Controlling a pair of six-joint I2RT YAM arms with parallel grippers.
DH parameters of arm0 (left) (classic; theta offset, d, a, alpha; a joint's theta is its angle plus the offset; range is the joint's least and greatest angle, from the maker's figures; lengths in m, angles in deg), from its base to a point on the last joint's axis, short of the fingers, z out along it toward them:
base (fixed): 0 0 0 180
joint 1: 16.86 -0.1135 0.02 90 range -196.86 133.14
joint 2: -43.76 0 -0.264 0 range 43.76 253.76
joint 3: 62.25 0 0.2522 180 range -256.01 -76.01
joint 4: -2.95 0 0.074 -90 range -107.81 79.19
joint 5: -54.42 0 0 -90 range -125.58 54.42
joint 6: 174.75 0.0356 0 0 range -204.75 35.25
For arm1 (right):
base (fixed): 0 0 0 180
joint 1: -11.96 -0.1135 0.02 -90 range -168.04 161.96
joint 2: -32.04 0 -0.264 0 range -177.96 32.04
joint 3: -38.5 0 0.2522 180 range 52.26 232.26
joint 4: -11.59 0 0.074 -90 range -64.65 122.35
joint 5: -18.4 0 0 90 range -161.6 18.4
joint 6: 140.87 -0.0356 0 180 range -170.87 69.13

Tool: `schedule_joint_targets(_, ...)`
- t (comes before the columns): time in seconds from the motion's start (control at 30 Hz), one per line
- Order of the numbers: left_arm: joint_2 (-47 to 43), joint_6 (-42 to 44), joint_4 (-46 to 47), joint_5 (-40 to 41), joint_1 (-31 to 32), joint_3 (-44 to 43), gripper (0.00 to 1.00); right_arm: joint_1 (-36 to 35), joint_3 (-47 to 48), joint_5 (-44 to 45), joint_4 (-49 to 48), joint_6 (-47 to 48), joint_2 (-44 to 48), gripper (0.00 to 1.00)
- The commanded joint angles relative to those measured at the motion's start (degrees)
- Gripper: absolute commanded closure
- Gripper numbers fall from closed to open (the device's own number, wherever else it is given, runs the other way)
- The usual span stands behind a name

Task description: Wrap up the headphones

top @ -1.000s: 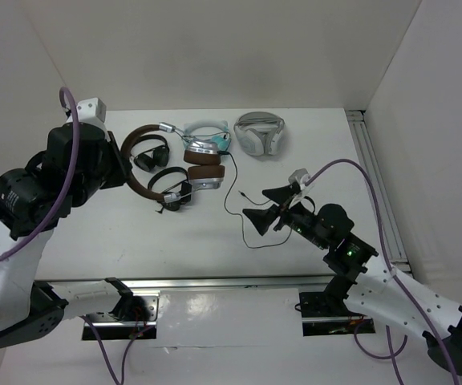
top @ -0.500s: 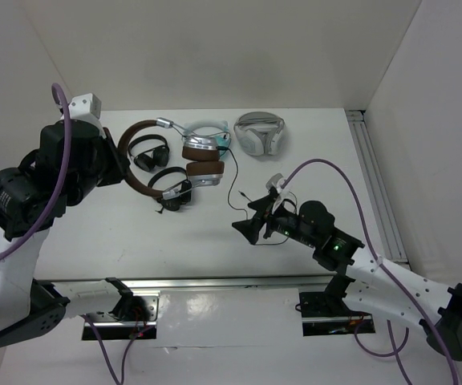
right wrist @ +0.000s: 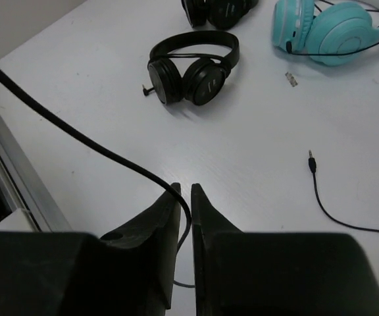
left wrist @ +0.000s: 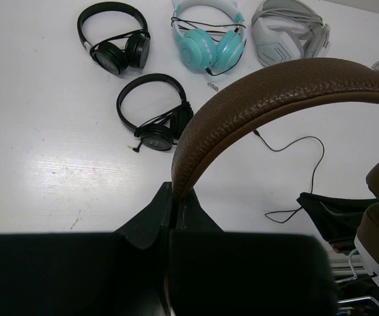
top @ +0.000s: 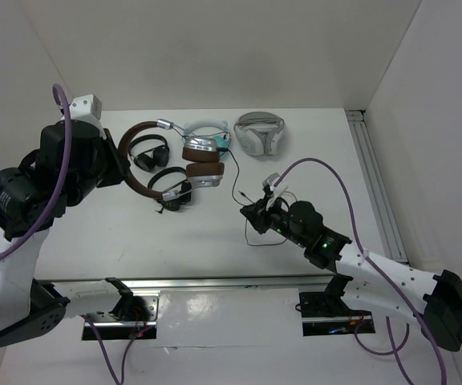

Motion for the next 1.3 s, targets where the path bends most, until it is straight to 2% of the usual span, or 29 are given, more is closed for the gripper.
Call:
schedule_joint_targets(0.0, -0.92, -0.5, 3.69, -1.29, -0.29, -2.06, 1.0, -0.4, -1.77, 0.35, -6.65, -0.4, -0.46, 0.81)
schedule_joint_targets(0.07, -0.92, -0.5, 4.21, -1.29, -0.29, -2.06, 1.0, -0.4, -2.3, 0.35, -7.19, -1.02, -0.46, 0.9)
schedule_joint_targets(0.1, -0.92, -0.5, 4.21, -1.29, -0.29, -2.06, 1.0, -0.4, -2.3, 0.95, -7.19, -1.02, -0.46, 1.0)
schedule_joint_targets(0.2, -0.92, 0.11, 4.74, -0.24, -0.29, 1.62, 1.0, -1.02, -2.3, 4.46, -5.17, -2.6, 1.91, 1.0)
schedule_joint_targets(0.27, -3.11, 4.3, 7.71, -0.24, -0.29, 5.65, 1.0, -2.42, -0.99, 12.18, -0.72, -4.18, 5.67, 1.0)
schedule_joint_targets(0.3, -4.17, 6.08, 11.91, -0.24, -0.29, 11.85, 1.0, -3.64, -0.29, 15.17, 1.32, -4.88, 7.17, 1.0)
schedule_joint_targets(0.37, -5.66, 7.06, 13.53, 2.46, -0.29, 16.99, 1.0, -5.14, 2.61, 23.26, 5.45, -5.59, 11.38, 1.0)
schedule_joint_targets(0.43, -5.67, 7.59, 15.27, 4.33, -0.29, 23.15, 1.0, -6.38, 6.02, 27.57, 11.25, -5.6, 13.51, 1.0)
schedule_joint_targets(0.5, -6.19, 8.11, 17.21, 5.47, -0.29, 28.23, 1.0, -6.38, 8.67, 28.29, 16.16, -5.6, 14.74, 1.0)
schedule_joint_targets(0.63, -6.73, 8.82, 23.27, 6.0, -0.29, 34.13, 1.0, -6.38, 18.67, 25.41, 24.25, -2.79, 11.33, 1.0)
schedule_joint_targets(0.77, -4.98, 12.68, 25.22, 3.82, 0.93, 36.87, 1.0, -6.91, 23.17, 21.19, 26.73, 0.55, 6.84, 1.0)
schedule_joint_targets(0.83, -3.13, 13.83, 25.75, 1.09, 3.65, 36.88, 1.0, -7.52, 24.76, 19.07, 27.52, 2.04, 4.3, 1.0)
schedule_joint_targets(1.0, 1.79, 15.76, 25.75, 1.78, 13.83, 39.07, 1.0, -7.52, 28.28, 14.5, 28.85, 3.19, 2.27, 1.0)
schedule_joint_targets(1.2, 3.56, 19.98, 28.03, -3.14, 23.86, 40.3, 1.0, -7.52, 30.83, 12.66, 32.17, 5.48, 0.07, 1.0)
schedule_joint_targets(1.27, 4.17, 20.51, 28.03, -3.66, 25.1, 40.3, 1.0, -7.52, 30.83, 13.35, 32.72, 6.09, 0.07, 1.0)
